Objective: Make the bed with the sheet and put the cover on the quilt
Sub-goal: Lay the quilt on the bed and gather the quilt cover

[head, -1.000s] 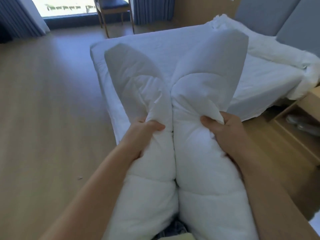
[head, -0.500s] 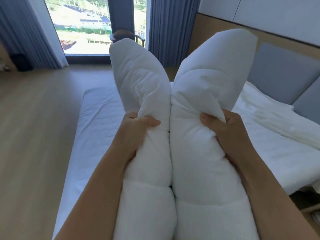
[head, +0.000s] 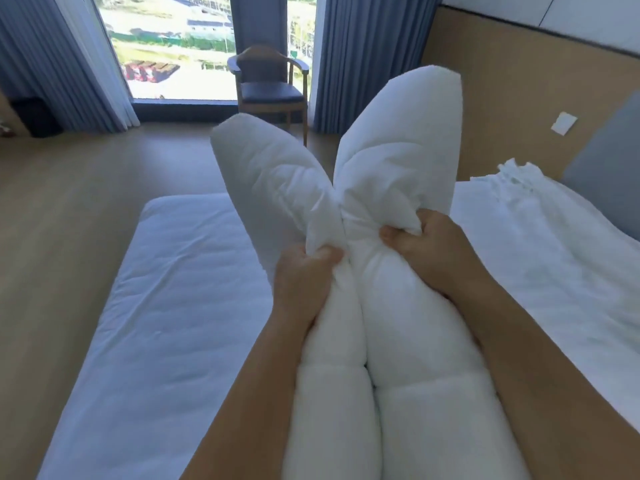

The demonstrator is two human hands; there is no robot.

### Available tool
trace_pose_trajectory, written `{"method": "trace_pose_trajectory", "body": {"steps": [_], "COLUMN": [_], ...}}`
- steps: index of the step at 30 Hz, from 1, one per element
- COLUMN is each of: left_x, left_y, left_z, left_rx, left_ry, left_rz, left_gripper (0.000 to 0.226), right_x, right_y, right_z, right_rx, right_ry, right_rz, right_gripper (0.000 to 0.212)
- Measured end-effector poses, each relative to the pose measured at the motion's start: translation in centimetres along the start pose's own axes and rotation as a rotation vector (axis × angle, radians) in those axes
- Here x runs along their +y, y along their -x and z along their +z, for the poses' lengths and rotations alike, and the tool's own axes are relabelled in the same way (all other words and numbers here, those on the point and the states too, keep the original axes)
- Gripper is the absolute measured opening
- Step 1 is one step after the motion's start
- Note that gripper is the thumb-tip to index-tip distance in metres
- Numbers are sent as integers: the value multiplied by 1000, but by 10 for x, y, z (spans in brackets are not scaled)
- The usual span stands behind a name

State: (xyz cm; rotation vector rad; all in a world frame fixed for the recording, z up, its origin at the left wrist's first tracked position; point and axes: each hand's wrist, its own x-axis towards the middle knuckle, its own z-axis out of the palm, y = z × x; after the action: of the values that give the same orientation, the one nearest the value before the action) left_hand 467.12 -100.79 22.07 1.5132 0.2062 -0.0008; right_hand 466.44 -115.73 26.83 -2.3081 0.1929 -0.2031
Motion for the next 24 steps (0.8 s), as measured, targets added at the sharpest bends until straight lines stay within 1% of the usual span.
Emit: {"method": "trace_pose_trajectory", "body": {"steps": [1, 2, 4, 5, 7, 9, 10, 12, 13, 14, 16, 17, 18, 19, 20, 21, 22, 23, 24], "left_x": [-35, -75, -159, -196, -261, -309, -327, -339, -336, -330, -316, -307, -294, -280, -269, -257, -248, -242, -237], "left_y": [-30, -58, -104, -123, -160, -188, -198, -211, -216, -215, -205, -194, -181, -167, -154, -144, -137, -132, -129], "left_z": [13, 24, 34, 34, 31, 31, 33, 35, 35, 35, 35, 34, 33, 35, 41, 52, 65, 80, 94], "left_rx": [56, 134, 255, 292, 375, 405, 406, 417, 409, 414, 506, 553, 604, 639, 637, 589, 507, 434, 381], "left_ry": [-136, -291, -609, -722, -813, -891, -934, -1000, -951, -882, -730, -652, -611, -617, -669, -762, -875, -979, -1037], "left_rz": [-3, -15, -40, -54, -21, 101, 126, 203, 206, 170, 73, 116, 240, 405, 560, 677, 748, 770, 727], "left_gripper": [11, 16, 44, 54, 59, 49, 43, 38, 44, 52, 54, 53, 55, 56, 55, 53, 50, 50, 56], "right_x": [23, 52, 118, 149, 197, 228, 238, 250, 253, 256, 258, 257, 255, 253, 251, 250, 247, 245, 244], "right_y": [-27, -51, -88, -103, -126, -142, -150, -162, -168, -169, -166, -161, -156, -152, -148, -147, -146, -146, -146], "right_z": [29, 61, 126, 155, 201, 239, 254, 270, 274, 274, 270, 269, 265, 261, 256, 248, 238, 227, 215], "right_rx": [-10, -22, -43, -37, 14, 110, 162, 225, 224, 216, 214, 216, 204, 176, 141, 98, 47, -7, -56], "right_ry": [148, 283, 445, 469, 424, 346, 303, 228, 203, 180, 141, 121, 102, 87, 76, 71, 73, 84, 88], "right_rz": [44, 87, 140, 150, 152, 62, 7, -40, -44, -45, -79, -100, -106, -97, -84, -71, -63, -69, -88], "right_gripper": [35, 42, 45, 43, 44, 48, 47, 42, 40, 40, 43, 45, 45, 43, 40, 39, 39, 38, 36]}}
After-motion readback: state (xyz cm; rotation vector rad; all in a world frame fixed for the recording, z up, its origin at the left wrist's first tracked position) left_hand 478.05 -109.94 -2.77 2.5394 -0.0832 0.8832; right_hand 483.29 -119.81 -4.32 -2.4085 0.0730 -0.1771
